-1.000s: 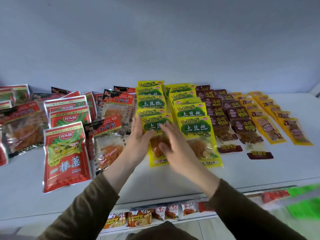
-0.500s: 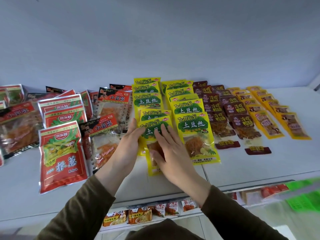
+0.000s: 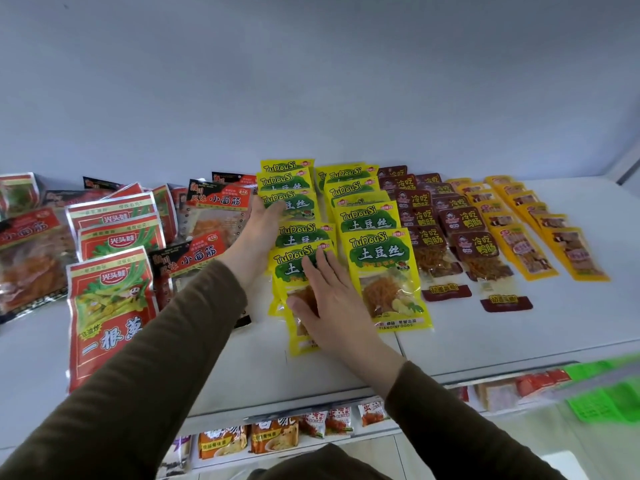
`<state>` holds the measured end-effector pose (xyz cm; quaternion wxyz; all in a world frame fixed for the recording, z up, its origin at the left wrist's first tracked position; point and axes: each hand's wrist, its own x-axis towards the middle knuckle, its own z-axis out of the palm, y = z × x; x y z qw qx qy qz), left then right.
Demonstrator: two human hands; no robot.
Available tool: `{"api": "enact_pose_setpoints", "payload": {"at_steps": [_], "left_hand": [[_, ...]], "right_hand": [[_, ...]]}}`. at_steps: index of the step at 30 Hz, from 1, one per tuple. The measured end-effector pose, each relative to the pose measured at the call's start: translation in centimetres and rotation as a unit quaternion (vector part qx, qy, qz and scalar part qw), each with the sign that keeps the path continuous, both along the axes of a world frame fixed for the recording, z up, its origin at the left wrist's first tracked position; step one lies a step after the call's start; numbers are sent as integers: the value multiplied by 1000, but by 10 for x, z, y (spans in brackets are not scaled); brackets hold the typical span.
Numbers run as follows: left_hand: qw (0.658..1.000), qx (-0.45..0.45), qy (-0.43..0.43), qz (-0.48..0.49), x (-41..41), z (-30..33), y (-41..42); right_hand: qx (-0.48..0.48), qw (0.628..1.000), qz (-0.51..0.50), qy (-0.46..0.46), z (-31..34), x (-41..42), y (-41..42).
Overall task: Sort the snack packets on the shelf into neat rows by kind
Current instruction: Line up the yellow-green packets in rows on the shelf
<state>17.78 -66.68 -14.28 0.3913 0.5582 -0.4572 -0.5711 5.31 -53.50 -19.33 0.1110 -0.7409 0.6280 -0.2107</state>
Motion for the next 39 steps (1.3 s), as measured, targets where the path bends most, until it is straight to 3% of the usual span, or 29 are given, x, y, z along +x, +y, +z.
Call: {"api": "enact_pose_setpoints", "payload": {"at_steps": [6, 10, 14, 19, 22, 25, 29, 39], "left_hand": [[1000, -3, 10, 4, -5, 3, -5], [996, 24, 83, 26, -1, 0, -11], [998, 23, 51, 4, -2, -6, -7], [996, 16, 92, -7, 2, -4, 5], [997, -42, -35, -49, 13, -8, 20], [973, -120, -150, -129, 25, -16, 45], [879, -204, -380, -203, 38, -27, 62], [775, -249, -496, -303, 36, -14, 55]], "right_hand": [[-2, 1000, -4, 1, -2, -1, -3], [-4, 1000, -1, -1, -3, -1, -3], [11, 1000, 10, 8, -1, 0, -3], [-36, 997, -15, -61, 16, -16, 2], [-80, 991, -104, -26, 24, -51, 0], [-9, 988, -153, 6, 21, -87, -3], [24, 988, -152, 2, 9, -104, -2], [43, 989, -143, -13, 3, -101, -9]]}}
